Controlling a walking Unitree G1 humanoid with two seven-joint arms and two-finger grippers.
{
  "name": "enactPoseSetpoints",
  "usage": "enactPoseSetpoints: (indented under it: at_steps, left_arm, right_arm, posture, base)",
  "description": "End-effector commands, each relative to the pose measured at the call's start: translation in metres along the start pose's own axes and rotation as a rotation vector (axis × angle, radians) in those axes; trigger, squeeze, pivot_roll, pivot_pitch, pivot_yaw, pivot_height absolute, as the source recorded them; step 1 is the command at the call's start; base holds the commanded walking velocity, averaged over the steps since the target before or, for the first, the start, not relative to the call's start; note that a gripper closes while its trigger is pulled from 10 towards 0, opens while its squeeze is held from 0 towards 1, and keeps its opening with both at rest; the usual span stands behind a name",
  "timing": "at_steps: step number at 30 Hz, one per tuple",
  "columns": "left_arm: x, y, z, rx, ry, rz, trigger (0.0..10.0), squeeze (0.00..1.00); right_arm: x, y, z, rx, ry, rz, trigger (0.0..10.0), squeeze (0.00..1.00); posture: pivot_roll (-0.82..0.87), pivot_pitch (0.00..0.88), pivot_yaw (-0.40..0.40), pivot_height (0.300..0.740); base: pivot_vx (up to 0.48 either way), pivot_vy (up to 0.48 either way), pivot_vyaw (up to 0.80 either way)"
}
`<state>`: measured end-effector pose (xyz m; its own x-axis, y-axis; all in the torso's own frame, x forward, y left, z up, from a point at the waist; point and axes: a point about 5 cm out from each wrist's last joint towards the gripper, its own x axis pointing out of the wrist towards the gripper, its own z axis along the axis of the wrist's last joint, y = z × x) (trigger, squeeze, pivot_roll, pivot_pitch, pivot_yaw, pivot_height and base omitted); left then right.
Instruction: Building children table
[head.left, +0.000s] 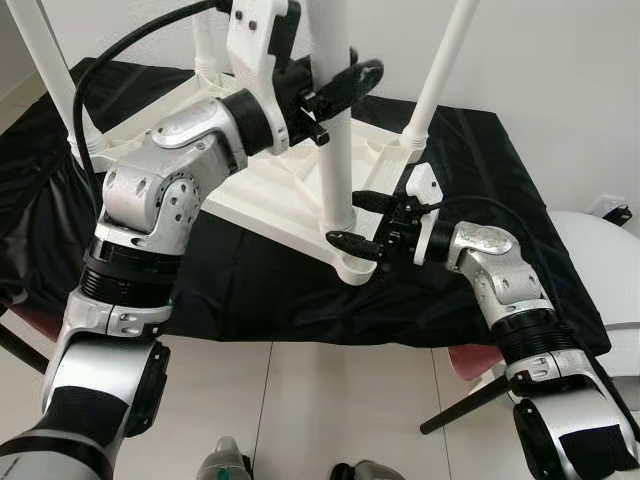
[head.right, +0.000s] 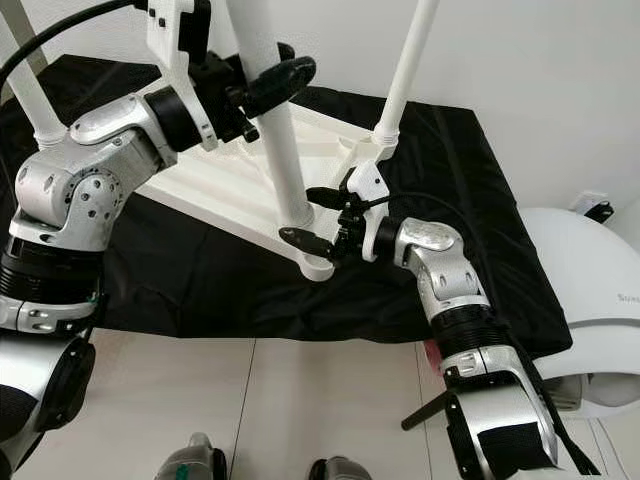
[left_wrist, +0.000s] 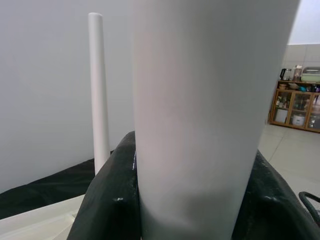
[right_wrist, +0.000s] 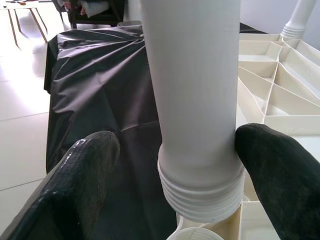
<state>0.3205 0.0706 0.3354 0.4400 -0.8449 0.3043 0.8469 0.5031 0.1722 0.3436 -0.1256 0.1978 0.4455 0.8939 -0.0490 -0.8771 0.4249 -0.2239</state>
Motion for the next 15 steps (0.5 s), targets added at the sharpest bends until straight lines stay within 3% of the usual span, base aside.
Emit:
enactPoseSetpoints:
  at_steps: [1,15]
  left_arm:
    - [0.007,-0.018,0.010,0.041,-0.042,-0.186,10.0,0.00]
    - [0.011,-0.027,0.004,0.033,-0.037,-0.223,10.0,0.00]
  right_arm:
    - [0.007,-0.001,0.003,-0.005,0.009,0.007,10.0,0.00]
    - [0.010,-0.010,0.025,-0.070,-0.041,-0.011,10.0,0.00]
  posture:
    - [0.05,0.000,-0.073,0.740]
    - [0.04,0.000,-0.073,0.740]
  base:
    - [0.000,0.000,0.00]
    - [0.000,0.000,0.00]
